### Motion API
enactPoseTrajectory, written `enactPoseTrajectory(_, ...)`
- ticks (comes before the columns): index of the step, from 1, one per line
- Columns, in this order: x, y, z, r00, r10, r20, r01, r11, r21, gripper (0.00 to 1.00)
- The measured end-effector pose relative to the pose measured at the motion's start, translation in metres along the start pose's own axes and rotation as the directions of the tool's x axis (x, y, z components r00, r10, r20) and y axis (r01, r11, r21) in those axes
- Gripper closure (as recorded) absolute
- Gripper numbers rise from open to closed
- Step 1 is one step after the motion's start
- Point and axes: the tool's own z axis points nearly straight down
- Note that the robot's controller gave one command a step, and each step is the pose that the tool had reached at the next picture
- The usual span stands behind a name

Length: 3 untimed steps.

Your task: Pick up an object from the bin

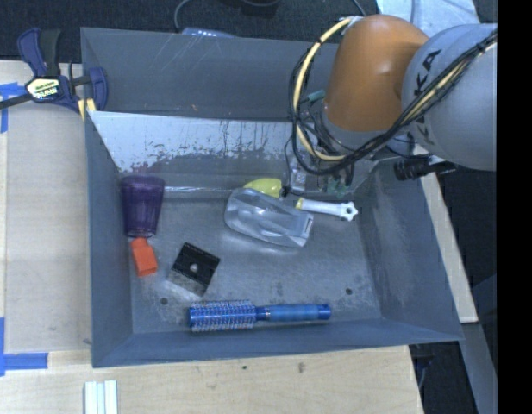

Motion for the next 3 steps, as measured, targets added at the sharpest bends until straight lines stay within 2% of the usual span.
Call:
enactPoseTrajectory(1,0.001,0.0,-0.001,1.0,-0.001,-0.001,0.001,1.0,0.0,1.0)
enactPoseTrajectory(2,0.003,0.002,-0.036,0.999,-0.032,0.006,0.032,0.999,-0.002,1.0)
enactPoseTrajectory(3,0.011,0.005,-0.018,0.996,-0.091,0.004,0.091,0.996,0.0,1.0)
